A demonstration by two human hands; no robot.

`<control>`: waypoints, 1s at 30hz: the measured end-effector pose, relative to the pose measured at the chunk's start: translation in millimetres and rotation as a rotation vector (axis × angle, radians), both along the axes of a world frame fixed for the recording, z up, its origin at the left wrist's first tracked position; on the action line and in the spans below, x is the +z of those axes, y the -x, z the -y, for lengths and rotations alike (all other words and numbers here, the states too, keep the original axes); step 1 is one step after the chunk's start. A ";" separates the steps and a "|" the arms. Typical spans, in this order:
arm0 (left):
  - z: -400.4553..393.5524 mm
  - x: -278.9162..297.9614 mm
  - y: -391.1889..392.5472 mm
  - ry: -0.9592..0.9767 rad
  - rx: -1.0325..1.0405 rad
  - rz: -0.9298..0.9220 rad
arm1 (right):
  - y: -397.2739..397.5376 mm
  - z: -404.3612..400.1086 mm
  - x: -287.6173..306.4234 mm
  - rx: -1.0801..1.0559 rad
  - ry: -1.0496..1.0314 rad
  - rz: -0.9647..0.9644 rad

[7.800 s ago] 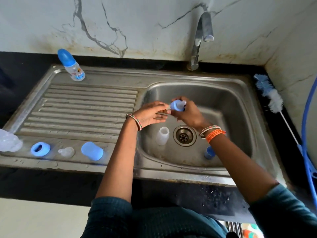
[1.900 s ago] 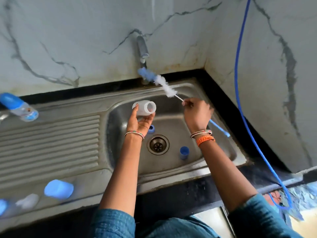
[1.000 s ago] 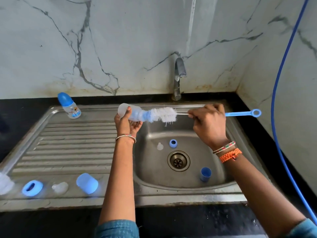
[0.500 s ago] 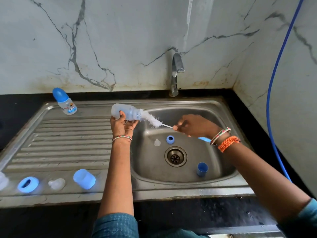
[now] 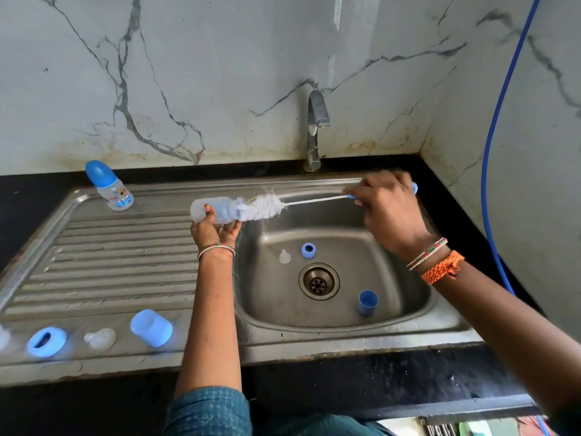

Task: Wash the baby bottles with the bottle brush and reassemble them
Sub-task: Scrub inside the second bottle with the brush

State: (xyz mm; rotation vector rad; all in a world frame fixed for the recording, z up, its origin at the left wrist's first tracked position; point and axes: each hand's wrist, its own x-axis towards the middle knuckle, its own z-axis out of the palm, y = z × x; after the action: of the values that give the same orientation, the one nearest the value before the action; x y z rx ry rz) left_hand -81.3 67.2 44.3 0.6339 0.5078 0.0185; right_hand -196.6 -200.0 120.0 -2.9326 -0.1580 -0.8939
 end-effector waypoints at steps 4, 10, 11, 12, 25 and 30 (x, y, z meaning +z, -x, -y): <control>1.5 -1.9 2.9 0.055 -0.078 -0.014 | 6.4 -2.7 11.3 -0.045 -0.101 0.050; -2.8 -1.3 8.8 0.028 -0.097 0.138 | 8.8 -2.0 26.0 -0.147 -0.576 -0.986; -2.9 -2.2 9.4 0.050 -0.095 0.144 | 7.9 -1.8 23.3 -0.157 -0.566 -0.964; -2.6 -2.5 9.6 0.090 -0.087 0.134 | 7.1 -0.8 20.3 -0.167 -0.503 -0.901; -1.6 4.9 8.4 0.254 -0.008 0.137 | 9.0 0.0 7.5 -0.104 -0.747 -0.976; -5.7 1.5 6.3 0.278 0.051 0.115 | 17.6 0.1 2.0 -0.200 -0.300 -0.542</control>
State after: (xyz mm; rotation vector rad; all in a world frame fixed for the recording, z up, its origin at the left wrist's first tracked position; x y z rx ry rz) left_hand -87.5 72.9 45.7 0.3451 0.4058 0.0316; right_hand -214.2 -200.1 122.0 -2.8056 0.2783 -0.0928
